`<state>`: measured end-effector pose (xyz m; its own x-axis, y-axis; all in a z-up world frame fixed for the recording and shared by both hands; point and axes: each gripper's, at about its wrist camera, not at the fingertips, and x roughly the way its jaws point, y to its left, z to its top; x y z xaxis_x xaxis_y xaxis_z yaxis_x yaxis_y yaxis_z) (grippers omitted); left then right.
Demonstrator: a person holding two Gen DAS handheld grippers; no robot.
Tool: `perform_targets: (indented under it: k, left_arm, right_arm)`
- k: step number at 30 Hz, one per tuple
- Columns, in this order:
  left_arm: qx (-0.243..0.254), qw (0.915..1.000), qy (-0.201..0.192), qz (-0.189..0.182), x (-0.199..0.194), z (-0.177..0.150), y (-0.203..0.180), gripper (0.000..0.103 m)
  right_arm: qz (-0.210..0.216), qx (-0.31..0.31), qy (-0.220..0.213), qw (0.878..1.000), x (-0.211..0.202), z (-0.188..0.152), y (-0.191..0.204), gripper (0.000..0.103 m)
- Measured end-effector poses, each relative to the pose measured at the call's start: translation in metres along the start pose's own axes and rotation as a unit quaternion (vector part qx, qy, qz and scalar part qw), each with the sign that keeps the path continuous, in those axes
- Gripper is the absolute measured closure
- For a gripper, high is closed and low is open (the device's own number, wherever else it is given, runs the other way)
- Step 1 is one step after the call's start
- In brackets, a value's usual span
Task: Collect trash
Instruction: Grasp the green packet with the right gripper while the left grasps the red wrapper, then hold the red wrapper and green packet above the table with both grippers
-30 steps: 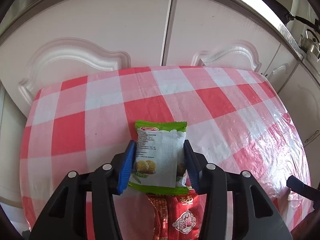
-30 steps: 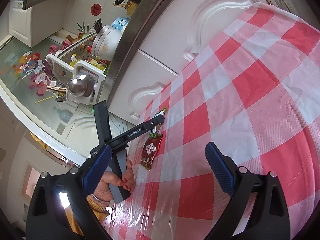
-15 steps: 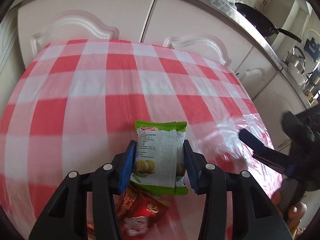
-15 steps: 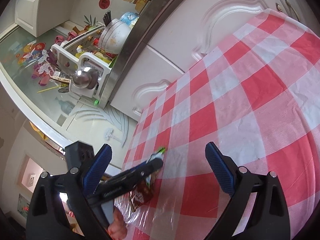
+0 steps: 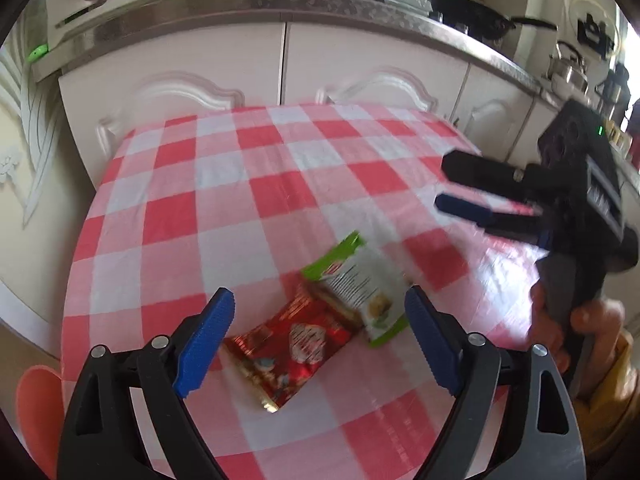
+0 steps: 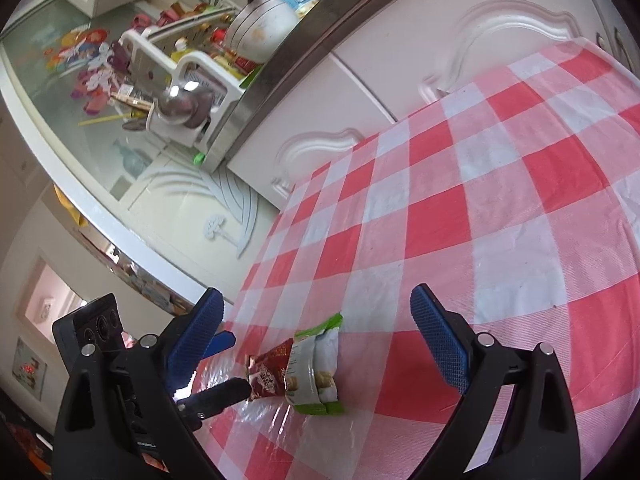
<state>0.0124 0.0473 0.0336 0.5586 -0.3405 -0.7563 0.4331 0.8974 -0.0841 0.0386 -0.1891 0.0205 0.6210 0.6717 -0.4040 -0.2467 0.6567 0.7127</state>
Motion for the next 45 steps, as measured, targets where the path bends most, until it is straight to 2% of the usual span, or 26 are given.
perform_targets:
  k: [6, 10, 12, 14, 18, 22, 26, 27, 30, 38, 45]
  left_arm:
    - [0.018, 0.9995, 0.026, -0.005, 0.018, -0.013, 0.012, 0.017]
    - [0.047, 0.9982, 0.038, -0.005, 0.028, -0.017, 0.011, 0.017]
    - [0.059, 0.9975, 0.037, -0.012, 0.028, -0.018, 0.009, 0.018]
    - [0.062, 0.9972, 0.038, -0.018, 0.027, -0.018, 0.007, 0.018]
    - [0.064, 0.997, 0.039, -0.017, 0.024, -0.021, 0.004, 0.019]
    - [0.071, 0.9968, 0.035, 0.0, 0.021, -0.023, 0.001, 0.036]
    - [0.062, 0.9975, 0.033, 0.006, 0.017, -0.025, 0.0, 0.05]
    - [0.059, 0.9977, 0.032, 0.009, 0.016, -0.026, 0.0, 0.051]
    - [0.043, 0.9985, 0.031, 0.015, 0.014, -0.027, 0.0, 0.051]
    - [-0.012, 0.9988, 0.033, 0.035, 0.003, -0.036, 0.011, 0.052]
    - [-0.047, 0.9976, 0.028, 0.044, -0.009, -0.048, 0.025, 0.053]
  right_arm:
    - [-0.026, -0.076, 0.045, 0.996, 0.017, -0.011, 0.026, 0.008]
    - [-0.08, -0.137, 0.089, 0.983, 0.035, -0.024, 0.041, 0.01]
    - [-0.086, -0.146, 0.098, 0.981, 0.039, -0.028, 0.042, 0.026]
    - [-0.09, -0.146, 0.107, 0.979, 0.043, -0.03, 0.041, 0.03]
    - [-0.107, -0.155, 0.115, 0.975, 0.047, -0.033, 0.04, 0.032]
    - [-0.119, -0.175, 0.12, 0.97, 0.051, -0.036, 0.045, 0.032]
    - [-0.129, -0.189, 0.125, 0.965, 0.054, -0.039, 0.05, 0.034]
    - [-0.129, -0.19, 0.127, 0.965, 0.055, -0.039, 0.05, 0.035]
    - [-0.135, -0.195, 0.129, 0.963, 0.056, -0.04, 0.051, 0.035]
    - [-0.173, -0.247, 0.14, 0.943, 0.065, -0.05, 0.064, 0.036]
    - [-0.2, -0.278, 0.141, 0.929, 0.069, -0.056, 0.069, 0.054]
